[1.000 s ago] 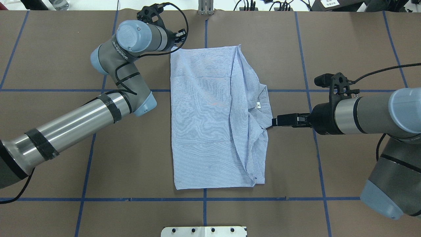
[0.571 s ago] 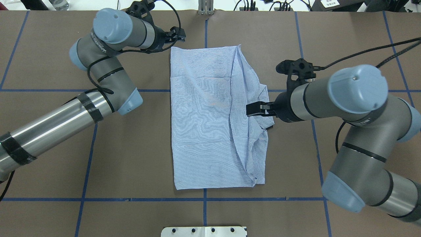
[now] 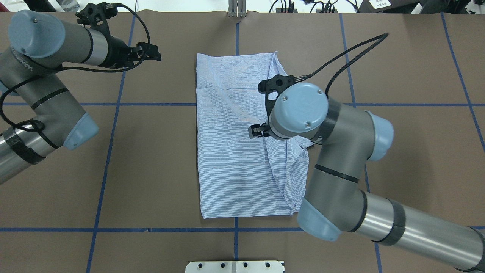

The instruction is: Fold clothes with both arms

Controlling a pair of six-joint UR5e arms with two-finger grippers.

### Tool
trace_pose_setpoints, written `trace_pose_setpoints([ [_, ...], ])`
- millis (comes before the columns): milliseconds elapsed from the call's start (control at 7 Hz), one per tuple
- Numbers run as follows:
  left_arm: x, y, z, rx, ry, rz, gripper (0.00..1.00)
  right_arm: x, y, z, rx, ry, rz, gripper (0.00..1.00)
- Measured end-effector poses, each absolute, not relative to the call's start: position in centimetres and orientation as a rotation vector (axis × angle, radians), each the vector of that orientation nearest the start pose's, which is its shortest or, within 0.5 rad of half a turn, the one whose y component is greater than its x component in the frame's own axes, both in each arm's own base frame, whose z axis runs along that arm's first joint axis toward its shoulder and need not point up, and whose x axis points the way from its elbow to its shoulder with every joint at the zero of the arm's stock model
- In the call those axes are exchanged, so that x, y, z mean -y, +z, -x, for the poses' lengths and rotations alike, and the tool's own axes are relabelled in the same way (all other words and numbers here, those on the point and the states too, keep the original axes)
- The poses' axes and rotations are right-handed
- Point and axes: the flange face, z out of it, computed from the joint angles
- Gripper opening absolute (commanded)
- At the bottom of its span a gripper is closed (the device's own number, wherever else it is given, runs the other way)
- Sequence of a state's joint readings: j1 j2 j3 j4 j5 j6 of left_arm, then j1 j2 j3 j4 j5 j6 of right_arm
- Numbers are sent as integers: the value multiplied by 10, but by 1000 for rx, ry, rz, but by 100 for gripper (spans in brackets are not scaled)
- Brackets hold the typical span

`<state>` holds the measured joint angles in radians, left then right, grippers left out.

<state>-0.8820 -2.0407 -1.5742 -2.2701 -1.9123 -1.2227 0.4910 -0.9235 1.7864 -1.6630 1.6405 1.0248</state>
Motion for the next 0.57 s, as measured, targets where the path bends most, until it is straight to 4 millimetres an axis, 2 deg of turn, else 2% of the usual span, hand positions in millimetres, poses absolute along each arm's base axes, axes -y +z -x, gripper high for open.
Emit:
trace_pose_setpoints([
  [286, 570, 307, -338, -1117, -264, -424, 100, 426, 203, 573, 543, -134, -321, 100],
  [571, 568, 306, -338, -1119, -265, -420, 100, 430, 223, 596, 439, -211, -312, 100],
])
